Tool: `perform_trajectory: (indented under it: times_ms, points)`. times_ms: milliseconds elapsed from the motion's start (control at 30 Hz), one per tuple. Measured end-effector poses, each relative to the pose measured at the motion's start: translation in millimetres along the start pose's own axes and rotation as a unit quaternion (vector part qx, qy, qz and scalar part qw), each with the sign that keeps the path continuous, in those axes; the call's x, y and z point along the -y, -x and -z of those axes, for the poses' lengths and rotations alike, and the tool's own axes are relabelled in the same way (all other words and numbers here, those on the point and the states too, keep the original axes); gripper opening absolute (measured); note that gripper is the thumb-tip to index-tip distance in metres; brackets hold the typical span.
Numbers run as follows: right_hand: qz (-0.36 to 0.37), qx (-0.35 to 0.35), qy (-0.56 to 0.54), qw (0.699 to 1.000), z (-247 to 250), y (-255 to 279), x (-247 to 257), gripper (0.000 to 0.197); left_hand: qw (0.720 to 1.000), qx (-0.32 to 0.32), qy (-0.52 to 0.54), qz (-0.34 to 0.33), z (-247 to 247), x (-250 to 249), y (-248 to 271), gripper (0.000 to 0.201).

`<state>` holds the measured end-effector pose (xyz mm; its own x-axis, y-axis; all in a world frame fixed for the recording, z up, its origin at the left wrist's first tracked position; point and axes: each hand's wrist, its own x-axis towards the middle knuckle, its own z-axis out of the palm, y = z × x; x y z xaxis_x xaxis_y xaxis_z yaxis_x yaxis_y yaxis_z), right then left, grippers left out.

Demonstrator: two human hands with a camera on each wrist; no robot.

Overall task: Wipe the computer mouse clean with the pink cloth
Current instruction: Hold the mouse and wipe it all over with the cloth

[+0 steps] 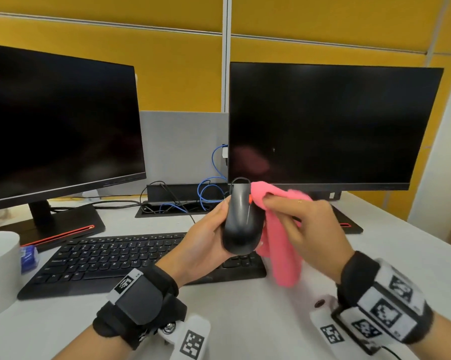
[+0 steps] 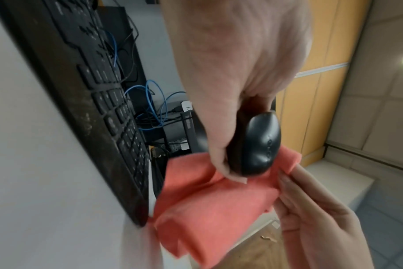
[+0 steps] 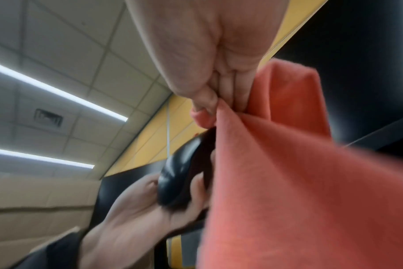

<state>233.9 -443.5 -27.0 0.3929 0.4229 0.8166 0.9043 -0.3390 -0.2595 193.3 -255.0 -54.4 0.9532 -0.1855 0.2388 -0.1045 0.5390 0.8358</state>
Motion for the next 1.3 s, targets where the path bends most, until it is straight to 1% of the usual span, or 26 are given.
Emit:
perform_trajectory:
  times_ms: [100, 133, 167, 233, 267, 367, 400, 467, 500, 533, 567, 633, 667, 700, 767, 800, 833, 933, 967, 1067, 1100, 1133, 1200, 1233, 1267, 1300]
  points:
    - [-0.073, -0.053, -0.003, 0.996, 12.6, -3.2, -19.5, 0.024, 1.0, -0.004, 0.013, 0.008, -3.4, -4.0, 0.8, 0.041]
    - [-0.07, -0.061, -0.01, 0.996, 13.6, -2.0, -19.6, 0.025, 1.0, -0.004, 0.02, 0.012, -4.0, -4.6, 0.7, 0.042]
    - [-0.043, -0.049, -0.009, 0.998, 11.8, -0.4, -14.0, 0.027, 1.0, -0.004, 0.025, 0.013, -4.2, -5.3, 0.6, 0.042]
    - [0.023, 0.007, 0.009, 1.0, 8.1, 3.1, -1.4, 0.033, 0.999, -0.008, 0.032, 0.009, -4.1, -7.6, 0.1, 0.041]
    - [0.037, 0.013, 0.022, 0.999, 10.8, 2.2, 0.1, 0.035, 0.999, -0.011, 0.033, 0.01, -4.1, -9.4, 0.1, 0.041]
    - [0.026, -0.072, 0.055, 0.996, 23.9, -6.0, -3.6, 0.035, 0.999, -0.013, 0.037, 0.024, -5.2, -13.4, 0.4, 0.046]
    - [0.039, -0.071, 0.058, 0.995, 23.1, -7.2, -1.5, 0.036, 0.999, -0.015, 0.034, 0.026, -5.9, -14.0, 0.7, 0.046]
    - [0.105, 0.002, 0.043, 0.994, 13.7, -4.1, 5.9, 0.039, 0.999, -0.018, 0.025, 0.027, -7.4, -14.3, 1.7, 0.045]
    - [0.117, 0.033, 0.027, 0.992, 11.6, -2.2, 7.9, 0.04, 0.999, -0.017, 0.02, 0.031, -7.5, -13.8, 1.8, 0.046]
    - [0.106, 0.039, 0.007, 0.994, 13.9, -2.5, 7.4, 0.04, 0.999, -0.019, 0.017, 0.036, -7.6, -13.8, 1.6, 0.047]
    - [0.079, 0.013, -0.002, 0.997, 18.5, -4.9, 3.3, 0.04, 0.999, -0.025, 0.018, 0.042, -7.5, -14.4, 1.3, 0.049]
    - [0.02, -0.076, 0.023, 0.997, 26.3, -9.3, -3.4, 0.038, 0.998, -0.037, 0.021, 0.054, -7.8, -15.0, 1.1, 0.056]
    - [0.006, -0.087, 0.034, 0.996, 25.3, -10.6, -3.8, 0.036, 0.997, -0.046, 0.017, 0.057, -8.4, -14.9, 1.1, 0.058]
    - [0.015, -0.065, 0.031, 0.997, 20.6, -10.9, -2.2, 0.036, 0.997, -0.06, 0.01, 0.055, -8.9, -14.4, 0.8, 0.059]
    - [0.062, 0.029, 0.024, 0.997, 5.4, -6.9, 1.3, 0.038, 0.995, -0.082, 0.001, 0.057, -8.8, -13.2, 0.3, 0.06]
    - [0.079, 0.058, 0.03, 0.995, 3.2, -5.7, 2.3, 0.037, 0.994, -0.09, -0.011, 0.059, -9.1, -13.2, 0.6, 0.061]
    - [0.079, 0.061, 0.045, 0.994, 4.8, -6.6, 1.0, 0.036, 0.993, -0.095, -0.032, 0.061, -7.9, -13.2, 0.8, 0.063]
    - [0.025, -0.016, 0.067, 0.997, 12.6, -11.4, -4.5, 0.038, 0.99, -0.092, -0.085, 0.068, -8.2, -14.0, 1.8, 0.064]
    - [0.024, -0.017, 0.059, 0.998, 9.9, -10.7, -1.8, 0.039, 0.989, -0.096, -0.089, 0.07, -8.3, -13.5, 2.3, 0.061]
    - [0.054, 0.058, 0.045, 0.996, -4.7, -1.4, 7.8, 0.042, 0.989, -0.108, -0.07, 0.077, -11.1, -14.2, 4.5, 0.05]
    - [0.047, 0.072, 0.064, 0.994, -2.4, -0.7, 6.3, 0.042, 0.988, -0.111, -0.069, 0.079, -9.6, -14.1, 4.6, 0.049]
    - [0.021, 0.072, 0.089, 0.993, 3.6, -2.8, 2.1, 0.043, 0.988, -0.113, -0.066, 0.08, -8.5, -14.7, 5.0, 0.051]
    - [-0.038, 0.027, 0.12, 0.992, 18.7, -8.1, -6.5, 0.041, 0.989, -0.109, -0.053, 0.087, -6.6, -15.6, 5.7, 0.055]
    - [-0.051, -0.004, 0.127, 0.991, 23.4, -10.1, -7.9, 0.041, 0.99, -0.103, -0.045, 0.089, -6.1, -15.8, 5.7, 0.056]
    - [-0.048, -0.024, 0.124, 0.991, 23.4, -11.1, -5.5, 0.041, 0.99, -0.096, -0.038, 0.091, -7.0, -16.4, 6.0, 0.056]
    - [-0.031, -0.025, 0.105, 0.994, 19.7, -11.4, 0.4, 0.042, 0.991, -0.093, -0.035, 0.092, -7.4, -16.3, 6.0, 0.056]
